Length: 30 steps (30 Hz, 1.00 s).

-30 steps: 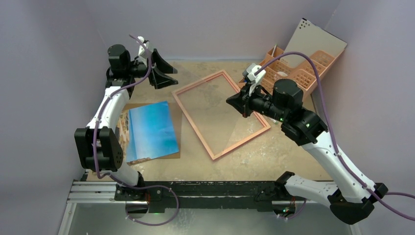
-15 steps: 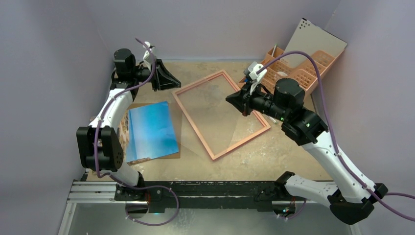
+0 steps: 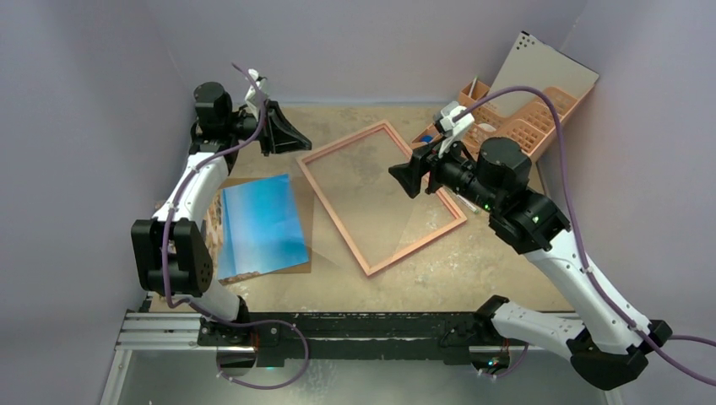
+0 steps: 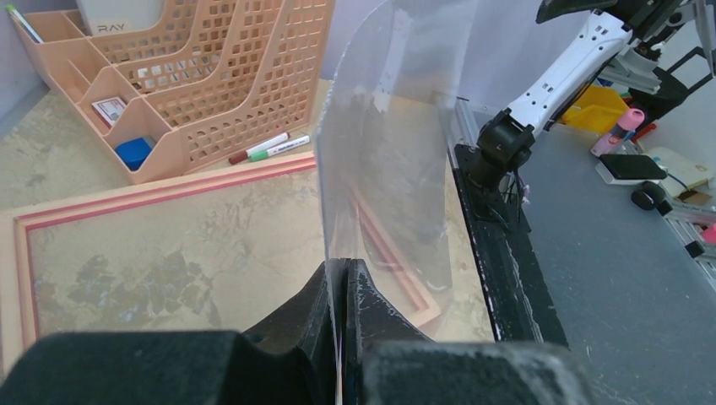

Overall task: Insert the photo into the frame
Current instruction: Pick up the photo frame item at the center of the board, then adjust the photo frame at the center of the board.

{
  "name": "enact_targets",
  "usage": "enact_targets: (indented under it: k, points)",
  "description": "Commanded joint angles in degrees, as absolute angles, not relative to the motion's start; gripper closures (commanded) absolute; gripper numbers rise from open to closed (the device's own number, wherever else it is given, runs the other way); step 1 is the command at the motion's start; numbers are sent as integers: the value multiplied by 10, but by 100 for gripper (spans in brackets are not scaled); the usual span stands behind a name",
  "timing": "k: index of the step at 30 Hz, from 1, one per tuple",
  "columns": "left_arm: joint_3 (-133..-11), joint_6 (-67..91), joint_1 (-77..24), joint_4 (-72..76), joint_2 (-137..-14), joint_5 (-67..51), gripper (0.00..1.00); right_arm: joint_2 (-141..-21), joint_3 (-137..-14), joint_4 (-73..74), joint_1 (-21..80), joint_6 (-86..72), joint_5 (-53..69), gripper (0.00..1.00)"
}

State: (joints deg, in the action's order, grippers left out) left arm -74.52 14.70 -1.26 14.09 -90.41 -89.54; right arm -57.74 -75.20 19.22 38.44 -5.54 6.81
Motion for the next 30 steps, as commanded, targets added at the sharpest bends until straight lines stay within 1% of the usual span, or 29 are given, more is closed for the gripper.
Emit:
enact_targets:
  k: [1,2,4,7,9,11,12,15,22,25,30]
  points:
    - [-779,152,12,161,-863,-865,100,-559,-752,166,384,-81,-18,22]
    - [-778,151,23,160,-854,-852,100,-558,-753,166,384,-87,-34,18]
    - [-780,149,38,156,-840,-829,100,-555,-755,163,384,-98,-72,13]
    - [-785,147,54,138,-823,-785,100,-549,-757,156,384,-124,-146,9]
    - [-791,138,58,113,-813,-747,100,-544,-754,148,384,-143,-196,4]
    - [-806,111,61,63,-803,-697,100,-543,-749,144,384,-157,-228,4]
    - [-815,92,61,21,-795,-666,100,-547,-748,150,384,-162,-238,4]
    - [-836,63,61,-39,-776,-570,100,-571,-735,174,384,-187,-239,6]
    - [-860,64,61,-87,-733,-392,100,-627,-627,156,384,-245,-187,19]
    - [-860,72,61,-94,-715,-335,100,-662,-598,151,385,-266,-159,25]
    - [-865,88,61,-106,-697,-293,100,-729,-563,150,396,-289,-124,27]
